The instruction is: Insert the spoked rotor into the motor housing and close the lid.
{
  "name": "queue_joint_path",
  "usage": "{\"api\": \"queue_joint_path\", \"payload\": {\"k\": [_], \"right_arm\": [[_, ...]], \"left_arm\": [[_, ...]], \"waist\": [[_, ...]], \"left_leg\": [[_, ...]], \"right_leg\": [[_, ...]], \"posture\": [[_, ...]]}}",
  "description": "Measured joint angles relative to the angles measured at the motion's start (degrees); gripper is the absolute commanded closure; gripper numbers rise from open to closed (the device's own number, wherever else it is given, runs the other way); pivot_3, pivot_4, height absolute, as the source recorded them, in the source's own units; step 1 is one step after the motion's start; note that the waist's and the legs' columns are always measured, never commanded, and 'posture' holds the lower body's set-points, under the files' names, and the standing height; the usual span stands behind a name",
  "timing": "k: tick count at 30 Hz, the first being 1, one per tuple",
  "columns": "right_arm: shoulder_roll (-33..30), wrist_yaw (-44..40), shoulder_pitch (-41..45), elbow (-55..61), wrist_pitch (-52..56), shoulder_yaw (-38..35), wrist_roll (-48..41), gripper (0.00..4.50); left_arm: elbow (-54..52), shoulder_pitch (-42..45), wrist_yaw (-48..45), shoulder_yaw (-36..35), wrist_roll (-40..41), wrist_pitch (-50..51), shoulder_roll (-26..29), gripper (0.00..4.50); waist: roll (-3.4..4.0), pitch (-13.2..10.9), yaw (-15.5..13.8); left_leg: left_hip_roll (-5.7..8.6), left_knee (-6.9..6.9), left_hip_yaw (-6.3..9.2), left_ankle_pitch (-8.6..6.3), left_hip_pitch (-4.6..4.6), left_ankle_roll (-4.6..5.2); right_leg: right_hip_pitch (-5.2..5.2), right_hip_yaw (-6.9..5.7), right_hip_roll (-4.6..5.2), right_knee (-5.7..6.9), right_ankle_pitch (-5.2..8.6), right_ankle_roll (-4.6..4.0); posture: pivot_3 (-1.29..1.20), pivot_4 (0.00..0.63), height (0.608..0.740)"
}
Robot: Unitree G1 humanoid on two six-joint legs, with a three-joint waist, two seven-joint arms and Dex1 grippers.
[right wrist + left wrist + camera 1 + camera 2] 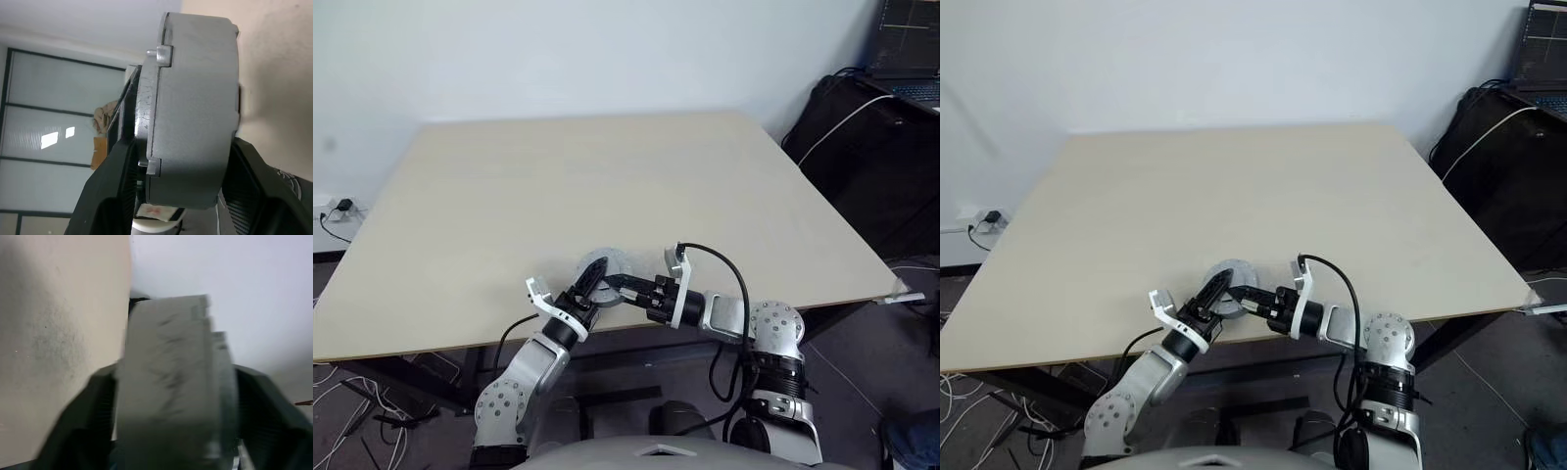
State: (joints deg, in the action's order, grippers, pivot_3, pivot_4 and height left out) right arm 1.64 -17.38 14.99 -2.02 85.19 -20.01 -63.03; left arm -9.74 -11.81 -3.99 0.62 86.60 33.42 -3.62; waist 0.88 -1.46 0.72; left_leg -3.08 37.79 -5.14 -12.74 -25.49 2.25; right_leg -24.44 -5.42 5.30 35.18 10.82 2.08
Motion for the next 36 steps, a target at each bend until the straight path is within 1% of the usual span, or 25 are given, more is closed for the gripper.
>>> {"api": "queue_joint_path", "payload": {"k": [2,7,9,11,14,15,18,20,22,26,30,33,36], "right_arm": [[0.15,-0.32,-0.12,-0.01,-0.19,-0.39,-0.74,2.42],[-0.96,-1.9,-0.94,0.3,-2.29,1.47,-0.58,2.42],[-1.44,-2.56,-1.39,0.66,-3.08,2.13,-0.54,1.68],[-3.0,-2.09,-1.78,2.62,-3.61,4.16,1.0,1.13],[-3.82,-2.12,-2.03,3.64,-4.83,4.76,1.19,0.09],[-4.2,-2.15,-2.07,4.09,-5.19,4.85,1.19,0.0],[-5.6,-2.19,-2.62,4.91,-6.9,5.08,1.75,0.0],[-7.3,-2.33,-3.51,6.08,-9.46,6.05,3.7,0.0],[-9.68,-2.81,-5.22,7.97,-13.85,8.63,7.9,0.0],[-15.27,-6.55,-9.15,11.34,-27.68,18.65,20.51,0.0],[-18.56,-10.42,-12.51,11.35,-44.79,27.6,33.73,0.0],[-17.94,-11.05,-14.49,10.09,-54.69,30.09,39.96,0.0],[-16.71,-10.67,-15.82,9.1,-60.42,30.46,43.17,0.0]], "left_arm": [[-0.36,0.02,-0.78,0.1,0.12,-0.29,0.0,2.28],[-0.36,-0.1,-1.04,0.41,0.08,-0.78,0.02,2.28],[-0.36,-0.13,-1.03,0.65,0.01,-1.12,0.02,2.28],[-0.31,-0.3,0.22,1.09,-0.73,-1.23,0.03,2.37],[-0.07,-0.47,1.25,1.25,-1.24,-1.46,0.03,2.37],[-0.01,-0.48,1.49,1.23,-1.43,-1.58,0.03,2.37],[0.03,-0.51,1.78,1.19,-2.81,-2.13,0.03,2.37],[0.09,-0.55,2.36,0.95,-3.77,-3.03,0.04,2.37],[0.23,-0.55,2.84,0.46,-5.33,-4.03,0.06,2.37],[1.51,0.96,3.92,-1.43,-7.88,-5.63,0.09,2.37],[5.21,7.21,4.01,-4.78,-9.86,-7.52,-0.05,2.37],[8.4,12.3,3.92,-6.97,-11.04,-8.12,-0.19,2.37],[14.7,18.17,3.9,-8.56,-13.78,-9.02,0.12,2.37]], "waist": [[0.03,0.02,0.02],[0.02,0.03,-0.01],[0.02,0.03,-0.02],[0.04,0.04,0.0],[0.02,0.04,-0.02],[0.02,0.05,-0.02],[0.0,0.06,-0.1],[0.0,0.06,-0.09],[0.0,0.06,-0.08],[0.0,0.06,-0.07],[-0.07,0.07,-0.17],[-0.17,0.09,-0.17],[-0.28,0.1,-0.21]], "left_leg": [[-0.01,0.01,0.0,0.0,0.0,0.0],[0.0,0.04,0.01,0.0,0.01,0.0],[0.0,0.04,0.01,0.0,0.01,0.0],[0.01,0.04,0.0,-0.01,0.01,0.01],[0.0,0.05,0.01,-0.01,0.01,0.01],[0.0,0.06,0.01,-0.01,0.01,0.01],[0.02,0.08,0.01,-0.01,0.01,0.01],[0.03,0.08,0.01,-0.01,0.01,0.02],[0.02,0.08,0.01,-0.01,0.01,0.02],[0.02,0.1,0.01,-0.01,0.01,0.01],[0.06,0.21,0.06,0.0,0.02,0.02],[0.09,0.24,0.08,0.02,0.02,0.05],[0.11,0.27,0.1,0.04,0.03,0.07]], "right_leg": [[0.01,0.0,0.0,0.0,0.0,0.0],[0.03,0.01,0.0,0.0,-0.01,0.0],[0.03,0.01,0.0,0.0,-0.01,0.0],[0.03,0.02,0.0,0.0,-0.01,0.0],[0.02,0.02,-0.01,0.02,-0.01,0.0],[0.02,0.02,0.0,0.02,-0.01,0.0],[0.04,0.02,0.0,0.01,-0.01,0.01],[0.04,0.02,0.01,0.0,-0.01,0.01],[0.03,0.02,0.01,0.0,-0.01,0.01],[0.03,0.02,0.0,0.02,-0.01,0.02],[0.12,0.01,-0.01,0.03,-0.04,0.05],[0.17,0.02,-0.02,0.0,-0.07,0.1],[0.24,0.0,-0.03,0.0,-0.1,0.14]], "posture": [[0.0,0.0,0.74],[0.0,0.0,0.74],[0.0,0.0,0.74],[0.0,0.0,0.74],[0.0,0.0,0.74],[0.0,0.0,0.74],[0.0,0.0,0.74],[0.0,0.0,0.74],[0.0,0.0,0.74],[0.0,0.0,0.74],[0.0,0.0,0.74],[0.0,0.0,0.74],[0.0,0.0,0.74]]}}
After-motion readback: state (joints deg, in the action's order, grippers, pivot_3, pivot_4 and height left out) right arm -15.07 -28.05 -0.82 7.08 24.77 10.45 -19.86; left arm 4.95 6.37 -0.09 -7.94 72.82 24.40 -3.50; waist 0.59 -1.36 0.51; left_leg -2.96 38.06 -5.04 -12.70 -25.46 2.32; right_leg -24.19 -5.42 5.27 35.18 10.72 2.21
